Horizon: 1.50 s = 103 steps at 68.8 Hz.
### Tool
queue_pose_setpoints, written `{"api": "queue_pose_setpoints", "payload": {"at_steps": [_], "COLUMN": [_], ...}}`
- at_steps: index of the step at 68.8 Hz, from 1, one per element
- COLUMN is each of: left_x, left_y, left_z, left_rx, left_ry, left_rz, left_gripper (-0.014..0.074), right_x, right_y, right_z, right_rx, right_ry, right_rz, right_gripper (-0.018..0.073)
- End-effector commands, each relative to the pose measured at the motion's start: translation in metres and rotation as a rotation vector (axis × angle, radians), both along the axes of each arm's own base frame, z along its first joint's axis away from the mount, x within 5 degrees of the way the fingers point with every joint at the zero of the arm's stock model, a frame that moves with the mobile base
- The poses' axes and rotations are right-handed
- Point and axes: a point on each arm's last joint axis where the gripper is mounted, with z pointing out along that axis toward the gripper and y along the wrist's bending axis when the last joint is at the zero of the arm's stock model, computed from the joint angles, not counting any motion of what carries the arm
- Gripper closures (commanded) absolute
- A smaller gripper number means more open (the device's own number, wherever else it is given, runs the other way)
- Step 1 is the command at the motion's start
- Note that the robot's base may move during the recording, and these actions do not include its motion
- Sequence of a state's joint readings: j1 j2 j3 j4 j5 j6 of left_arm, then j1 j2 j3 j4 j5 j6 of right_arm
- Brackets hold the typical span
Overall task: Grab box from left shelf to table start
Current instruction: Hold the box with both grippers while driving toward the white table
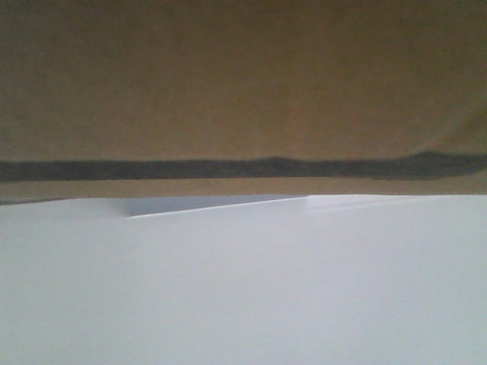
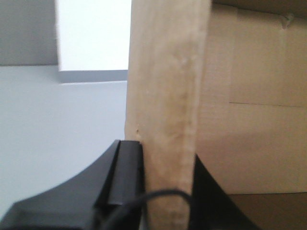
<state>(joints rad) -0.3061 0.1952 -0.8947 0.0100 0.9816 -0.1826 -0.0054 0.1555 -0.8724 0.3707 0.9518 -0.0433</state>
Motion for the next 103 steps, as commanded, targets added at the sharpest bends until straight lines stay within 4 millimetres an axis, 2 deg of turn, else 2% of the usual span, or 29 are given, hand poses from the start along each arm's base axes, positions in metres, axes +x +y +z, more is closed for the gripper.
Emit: {"api": "queue_pose_setpoints", "payload": {"at_steps": [1, 103], "left_x": [-0.0021, -0.0015], "left_y": [0.0008, 0.0009], "left_z": [0.0277, 0.0278], "left_rx": [-0.097, -0.094], "left_ry": [-0.208, -0.207], "left_rz": [-0.001, 0.0], "left_gripper": [0.0689, 0.0689], "right_x": [0.0031, 0.0031], "right_y": [-0.0061, -0.0061], "right_z": [0.0197, 0.0196], "right_rx": [-0.001, -0.002], "right_ry": [-0.146, -0.145], "right_rz": [-0.075, -0.077], "right_gripper": [0.0501, 0.0501]}}
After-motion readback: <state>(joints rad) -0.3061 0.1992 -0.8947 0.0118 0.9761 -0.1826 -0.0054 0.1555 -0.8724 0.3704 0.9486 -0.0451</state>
